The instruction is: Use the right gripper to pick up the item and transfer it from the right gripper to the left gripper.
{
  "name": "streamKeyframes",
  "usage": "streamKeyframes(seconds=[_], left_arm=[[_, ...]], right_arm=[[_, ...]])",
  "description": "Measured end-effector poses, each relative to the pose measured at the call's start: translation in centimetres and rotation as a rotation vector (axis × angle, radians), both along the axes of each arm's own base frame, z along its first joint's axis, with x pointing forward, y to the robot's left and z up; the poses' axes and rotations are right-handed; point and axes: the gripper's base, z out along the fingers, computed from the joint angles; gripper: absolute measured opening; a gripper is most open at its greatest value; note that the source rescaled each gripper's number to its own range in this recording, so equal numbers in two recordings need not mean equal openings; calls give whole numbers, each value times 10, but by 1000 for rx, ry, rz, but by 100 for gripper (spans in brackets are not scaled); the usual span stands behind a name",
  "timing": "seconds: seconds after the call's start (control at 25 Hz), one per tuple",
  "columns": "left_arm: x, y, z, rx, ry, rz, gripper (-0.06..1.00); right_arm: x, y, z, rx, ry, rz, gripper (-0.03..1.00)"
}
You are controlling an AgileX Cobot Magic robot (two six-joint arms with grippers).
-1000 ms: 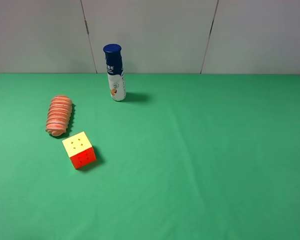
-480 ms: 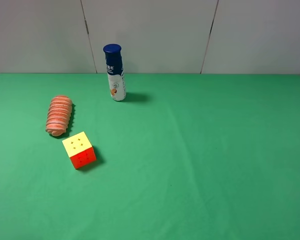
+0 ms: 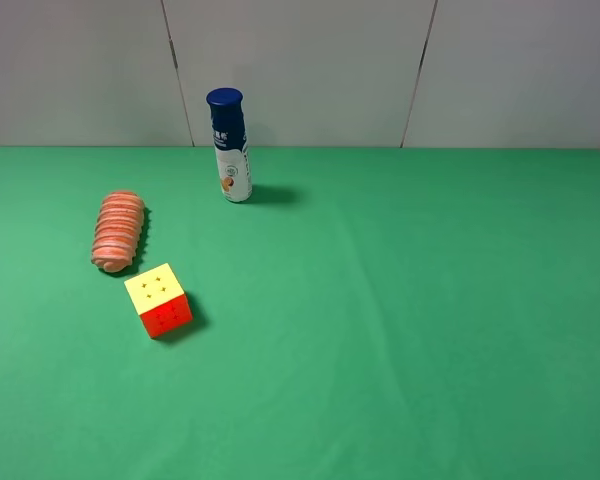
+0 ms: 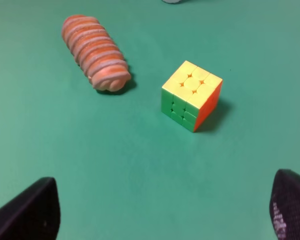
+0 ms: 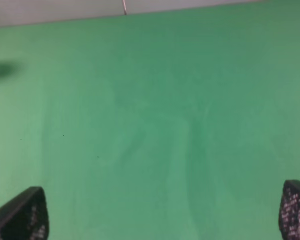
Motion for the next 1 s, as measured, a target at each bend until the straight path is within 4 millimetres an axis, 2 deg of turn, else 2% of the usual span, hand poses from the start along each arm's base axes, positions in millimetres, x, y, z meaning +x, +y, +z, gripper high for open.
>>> streamKeyframes(seconds=[0.4,0.72,1.0], left_arm=[[0,0,0,5,-3,12,99],[0,0,0,6,-2,188,99],[0,-1,0,6,-2,230,99]], right_arm=[[0,0,0,-1,-5,-1,100],[0,0,0,-1,-4,-1,100],[0,0,0,-1,-4,-1,100]])
